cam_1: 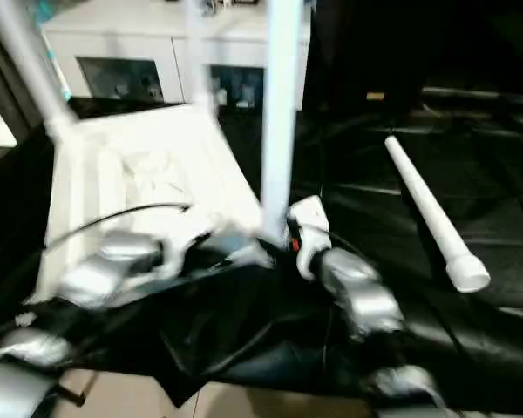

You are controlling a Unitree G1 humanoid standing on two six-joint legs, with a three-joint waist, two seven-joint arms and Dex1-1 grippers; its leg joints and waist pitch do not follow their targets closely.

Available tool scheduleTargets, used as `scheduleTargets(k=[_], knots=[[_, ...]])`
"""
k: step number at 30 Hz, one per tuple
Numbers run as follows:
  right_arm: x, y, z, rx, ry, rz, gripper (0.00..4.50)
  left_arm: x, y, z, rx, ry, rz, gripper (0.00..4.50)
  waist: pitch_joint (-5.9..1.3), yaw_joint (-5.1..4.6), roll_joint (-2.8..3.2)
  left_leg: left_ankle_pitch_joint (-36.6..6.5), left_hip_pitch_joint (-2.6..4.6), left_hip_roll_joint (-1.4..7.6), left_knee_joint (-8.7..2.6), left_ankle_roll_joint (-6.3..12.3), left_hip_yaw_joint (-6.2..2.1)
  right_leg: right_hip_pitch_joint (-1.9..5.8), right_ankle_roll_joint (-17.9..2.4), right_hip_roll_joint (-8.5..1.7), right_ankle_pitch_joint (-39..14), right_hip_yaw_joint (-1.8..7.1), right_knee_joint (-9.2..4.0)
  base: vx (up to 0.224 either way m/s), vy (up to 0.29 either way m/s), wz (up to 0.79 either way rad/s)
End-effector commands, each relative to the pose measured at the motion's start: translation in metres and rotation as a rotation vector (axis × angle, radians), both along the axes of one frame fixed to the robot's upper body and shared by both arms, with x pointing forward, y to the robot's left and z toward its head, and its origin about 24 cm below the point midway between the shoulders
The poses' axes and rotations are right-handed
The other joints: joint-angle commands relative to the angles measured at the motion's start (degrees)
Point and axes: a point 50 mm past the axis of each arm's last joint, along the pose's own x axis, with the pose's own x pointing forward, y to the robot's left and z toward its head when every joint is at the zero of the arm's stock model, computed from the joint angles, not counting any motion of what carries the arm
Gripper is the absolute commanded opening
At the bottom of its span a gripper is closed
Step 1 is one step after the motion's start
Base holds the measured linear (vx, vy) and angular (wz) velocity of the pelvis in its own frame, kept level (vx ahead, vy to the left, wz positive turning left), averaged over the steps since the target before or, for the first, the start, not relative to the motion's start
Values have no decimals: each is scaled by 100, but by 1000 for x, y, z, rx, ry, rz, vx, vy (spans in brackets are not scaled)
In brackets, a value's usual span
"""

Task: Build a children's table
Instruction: Rotate leg to tighten

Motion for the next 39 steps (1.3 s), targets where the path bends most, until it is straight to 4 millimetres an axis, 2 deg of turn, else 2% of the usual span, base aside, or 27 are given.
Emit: scheduleTargets(k=[1,2,3,5,6,9,11,14,16,17,18,19,20,22,25,26,30,33,39], knots=[[-9,15,-25,-50,110,-3,275,2,-21,4,-13,-24,15,0,-265,-20,-45,-1792,105,311,-448,-4,-193,106,-682,-542,-2970,281,-639,0,0,0],[-8,20,-24,-50,99,-13,275,3,-26,4,-13,-27,30,0,-270,-4,-11,-1776,103,307,-444,16,-196,111,-702,-552,-2897,287,-634,0,0,0],[-7,27,-21,-23,84,10,275,2,-32,3,-18,-25,19,0,-269,4,-14,-1720,74,311,-452,64,-189,124,-738,-553,-2729,300,-629,0,0,0],[-7,32,-19,6,74,34,344,0,-37,4,-32,-22,8,0,-282,16,-50,-1634,44,314,-459,144,-187,154,-802,-553,-2486,311,-595,0,0,0],[-8,34,-18,26,71,52,344,0,-38,4,-41,-21,-1,0,-285,16,-25,-1591,34,320,-463,186,-188,160,-852,-558,-2384,317,-578,0,0,0],[-9,33,-15,28,55,115,366,-3,-36,5,-55,-19,-44,0,-292,22,-28,-1478,5,321,-459,255,-181,184,-936,-565,-2175,325,-556,0,0,0],[-12,26,-11,20,32,199,379,-7,-30,5,-63,-15,-107,0,-297,32,-34,-1494,9,323,-453,283,-179,190,-951,-563,-2157,322,-551,0,0,0],[-16,18,-5,38,17,286,379,-13,-23,7,-90,-4,-186,0,-321,56,-36,-1229,-38,342,-439,414,-176,235,-1044,-573,-1705,334,-499,0,0,0],[-20,7,0,8,-6,372,379,-20,-14,6,-80,29,-264,0,-355,55,-32,-854,-80,345,-412,532,-171,267,-1210,-558,-1083,316,-412,0,0,0],[-20,6,1,3,-10,380,379,-20,-13,6,-75,31,-272,0,-371,68,-23,-781,-65,350,-396,570,-158,261,-1250,-563,-943,320,-402,0,0,0],[-21,4,1,-4,-14,392,379,-21,-11,6,-70,33,-282,0,-395,86,-2,-566,-57,365,-371,631,-151,266,-1365,-561,-524,328,-347,56,-18,2],[-24,0,4,-10,-15,435,379,-23,-6,5,-63,39,-299,0,-400,100,20,-411,-48,363,-356,701,-139,239,-1462,-537,-147,319,-313,53,-21,3],[-27,-5,6,-16,-15,479,379,-24,-1,5,-55,46,-316,0,-397,123,-10,-386,-44,363,-357,721,-143,271,-1463,-521,-56,307,-312,63,-21,4],[-33,-17,11,-18,1,553,379,-27,11,3,-31,81,-351,0,-414,194,16,-302,-66,383,-334,835,-133,279,-1500,-528,169,295,-261,0,0,0],[-37,-24,14,-31,13,598,379,-30,20,2,-14,109,-385,0,-400,232,23,-368,-66,404,-336,843,-135,256,-1498,-530,56,281,-266,0,0,0],[-38,-26,15,-38,14,609,379,-31,22,2,-12,117,-395,0,-377,235,30,-577,-56,414,-360,725,-136,245,-1467,-546,-290,282,-307,0,0,0],[-41,-33,17,-53,33,629,379,-36,31,3,1,168,-441,0,-352,247,44,-861,-25,400,-386,495,-126,229,-1385,-531,-807,300,-359,0,0,0],[-44,-34,18,-25,50,649,346,-35,35,4,4,162,-438,0,-359,252,26,-852,-30,390,-388,427,-133,244,-1335,-538,-860,305,-368,0,0,0],[-48,-27,11,13,78,640,299,-34,35,7,-6,141,-422,0,-385,287,22,-587,-50,387,-359,515,-131,243,-1382,-540,-449,299,-317,0,0,0]])
